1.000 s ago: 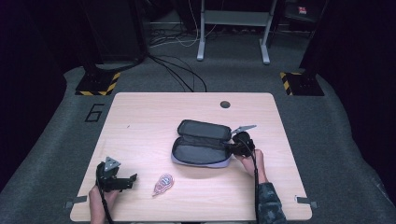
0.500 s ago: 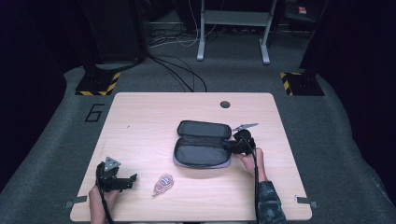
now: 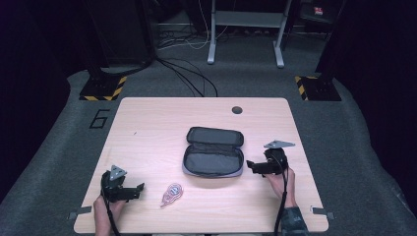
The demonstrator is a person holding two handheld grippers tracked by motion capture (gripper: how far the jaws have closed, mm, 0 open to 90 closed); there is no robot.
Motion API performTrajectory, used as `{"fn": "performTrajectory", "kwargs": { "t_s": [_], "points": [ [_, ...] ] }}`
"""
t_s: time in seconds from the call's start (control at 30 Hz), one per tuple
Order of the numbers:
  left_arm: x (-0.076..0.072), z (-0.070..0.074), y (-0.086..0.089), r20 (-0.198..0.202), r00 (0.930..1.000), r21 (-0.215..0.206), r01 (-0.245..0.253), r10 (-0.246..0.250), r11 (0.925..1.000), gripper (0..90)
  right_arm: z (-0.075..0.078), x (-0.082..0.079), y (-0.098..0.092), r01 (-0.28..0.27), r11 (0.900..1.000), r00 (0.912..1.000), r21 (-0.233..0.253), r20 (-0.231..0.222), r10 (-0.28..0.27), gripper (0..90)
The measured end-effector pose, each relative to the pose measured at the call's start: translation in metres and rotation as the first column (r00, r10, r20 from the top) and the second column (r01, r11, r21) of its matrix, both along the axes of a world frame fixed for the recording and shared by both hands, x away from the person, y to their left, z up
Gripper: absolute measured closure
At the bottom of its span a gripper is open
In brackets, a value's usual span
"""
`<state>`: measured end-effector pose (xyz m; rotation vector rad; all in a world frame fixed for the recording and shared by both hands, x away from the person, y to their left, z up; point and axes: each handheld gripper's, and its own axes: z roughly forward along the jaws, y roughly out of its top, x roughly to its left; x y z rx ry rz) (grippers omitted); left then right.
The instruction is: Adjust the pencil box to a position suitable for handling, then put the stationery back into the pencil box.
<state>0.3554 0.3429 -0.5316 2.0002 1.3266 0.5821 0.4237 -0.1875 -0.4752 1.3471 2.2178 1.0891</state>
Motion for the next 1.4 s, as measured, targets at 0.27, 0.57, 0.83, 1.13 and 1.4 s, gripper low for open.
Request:
{"fn": "performTrajectory", "kwargs": {
  "t_s": [0.27, 0.57, 0.83, 1.13, 1.4],
  "points": [
    [0.0, 0.0, 0.0, 0.001, 1.0, -0.001, -0.001, 0.001, 1.0, 2.2, -0.007, -0.03, -0.028, 0.047, 0.999, 0.9984, 0.0, 0.033, -0.047, 3.1],
    [0.0, 0.0, 0.0, -0.003, 1.0, 0.0, 0.001, -0.001, 1.0, 2.2, -0.032, -0.047, -0.051, 0.115, 0.99, 0.9932, -0.084, 0.024, -0.114, 2.3],
    [-0.002, 0.002, 0.006, -0.005, 0.9999, -0.009, -0.01, 0.01, 0.9999, 3.2, -0.046, -0.048, -0.055, 0.136, 0.981, 0.9907, -0.136, 0.007, -0.136, 0.0],
    [-0.016, 0.017, -0.006, 0.035, 0.9964, -0.087, 0.081, -0.078, 0.9929, 1.6, -0.053, -0.05, -0.054, 0.126, 0.981, 0.9919, -0.145, 0.028, -0.124, 0.0],
    [-0.03, 0.027, -0.04, 0.068, 0.987, -0.089, 0.151, -0.146, 0.9844, 0.0, -0.054, -0.052, -0.053, 0.131, 0.982, 0.9911, -0.139, 0.041, -0.126, 0.0]
  ]
}}
